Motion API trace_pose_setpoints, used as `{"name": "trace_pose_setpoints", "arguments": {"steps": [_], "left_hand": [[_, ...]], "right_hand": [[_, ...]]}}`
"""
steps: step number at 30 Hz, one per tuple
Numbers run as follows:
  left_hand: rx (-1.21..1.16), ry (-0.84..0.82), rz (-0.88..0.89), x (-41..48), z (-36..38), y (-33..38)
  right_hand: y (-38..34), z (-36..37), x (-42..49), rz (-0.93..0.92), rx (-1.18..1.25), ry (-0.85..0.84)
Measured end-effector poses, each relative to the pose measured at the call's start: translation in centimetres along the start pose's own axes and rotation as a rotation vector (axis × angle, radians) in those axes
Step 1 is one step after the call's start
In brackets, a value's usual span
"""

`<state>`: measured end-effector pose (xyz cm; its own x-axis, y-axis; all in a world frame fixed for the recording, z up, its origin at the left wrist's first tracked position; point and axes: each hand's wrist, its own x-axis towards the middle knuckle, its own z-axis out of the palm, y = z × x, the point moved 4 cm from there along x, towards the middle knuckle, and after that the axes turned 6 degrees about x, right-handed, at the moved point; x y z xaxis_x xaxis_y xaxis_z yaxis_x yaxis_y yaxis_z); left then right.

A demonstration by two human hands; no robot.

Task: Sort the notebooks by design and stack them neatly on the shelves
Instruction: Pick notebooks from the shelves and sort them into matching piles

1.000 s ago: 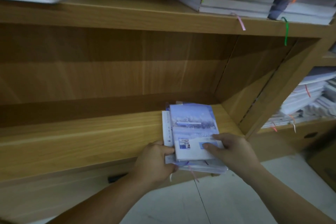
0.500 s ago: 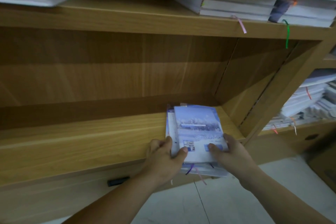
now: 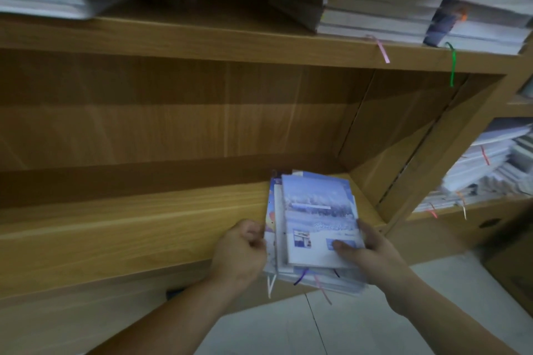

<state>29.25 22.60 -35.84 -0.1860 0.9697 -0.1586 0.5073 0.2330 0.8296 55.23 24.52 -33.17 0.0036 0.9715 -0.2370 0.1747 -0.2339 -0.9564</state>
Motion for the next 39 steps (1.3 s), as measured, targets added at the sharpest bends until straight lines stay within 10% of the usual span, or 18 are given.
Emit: {"name": "trace_pose_setpoints", "arguments": {"steps": [16, 25, 39], "left_hand": [[-0.471, -0.263, -0.327, -0.3, 0.8, 1.3], [-0.165, 0.121, 0.019, 0.4, -2.7, 3.4], [0.439, 0.243, -0.183, 1.2, -13.7, -5.3]], "right_hand": [[-0.9, 0.6, -1.0, 0.015, 0.116, -0.085], [0.4, 2.3, -0.6, 0.243, 0.253, -0.097], [-0.3, 4.0, -1.2, 0.147, 0.157, -0.016]]}}
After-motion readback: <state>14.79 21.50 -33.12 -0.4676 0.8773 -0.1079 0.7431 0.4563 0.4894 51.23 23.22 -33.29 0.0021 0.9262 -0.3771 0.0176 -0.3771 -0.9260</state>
